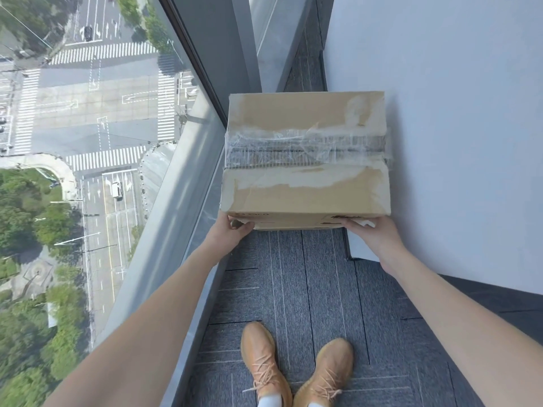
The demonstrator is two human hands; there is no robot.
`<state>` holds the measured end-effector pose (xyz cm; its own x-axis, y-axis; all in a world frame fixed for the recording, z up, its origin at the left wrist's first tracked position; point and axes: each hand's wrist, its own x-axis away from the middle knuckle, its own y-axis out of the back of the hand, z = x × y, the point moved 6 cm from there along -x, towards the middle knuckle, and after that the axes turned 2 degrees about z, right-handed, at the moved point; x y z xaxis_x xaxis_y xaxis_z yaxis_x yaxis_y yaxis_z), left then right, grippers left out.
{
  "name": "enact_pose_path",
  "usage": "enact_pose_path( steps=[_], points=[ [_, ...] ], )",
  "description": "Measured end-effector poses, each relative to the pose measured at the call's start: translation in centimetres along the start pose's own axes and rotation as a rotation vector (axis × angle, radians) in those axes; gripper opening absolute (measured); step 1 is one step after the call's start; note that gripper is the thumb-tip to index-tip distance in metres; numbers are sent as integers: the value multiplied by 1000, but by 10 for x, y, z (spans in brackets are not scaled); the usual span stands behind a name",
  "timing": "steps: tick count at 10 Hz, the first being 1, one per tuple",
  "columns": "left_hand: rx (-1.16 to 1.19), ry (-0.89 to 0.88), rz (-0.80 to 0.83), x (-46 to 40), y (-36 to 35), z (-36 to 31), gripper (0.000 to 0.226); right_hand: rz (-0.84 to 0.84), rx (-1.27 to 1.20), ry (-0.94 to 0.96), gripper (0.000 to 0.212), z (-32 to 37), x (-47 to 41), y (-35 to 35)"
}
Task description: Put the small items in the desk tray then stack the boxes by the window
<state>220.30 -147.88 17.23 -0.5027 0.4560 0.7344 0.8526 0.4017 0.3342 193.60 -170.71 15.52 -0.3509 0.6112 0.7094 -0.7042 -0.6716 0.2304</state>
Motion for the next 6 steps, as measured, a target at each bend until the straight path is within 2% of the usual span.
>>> enact_pose_path(
  steps=[1,2,3,4,6],
  points=[
    [-128,73,11,23,9,-10,69,-12,1,-72,93,35,42,-4],
    [-283,144,63,53,21,-24,74,28,75,-115,81,50,68,0],
    [-454,155,173,94,28,-58,69,39,103,-146,79,84,109,3],
    [-541,87,229,140,37,-110,59,52,174,-140,61,127,155,7],
    [-605,-88,127,218,75,-222,51,61,283,42,57,251,242,21]
  ],
)
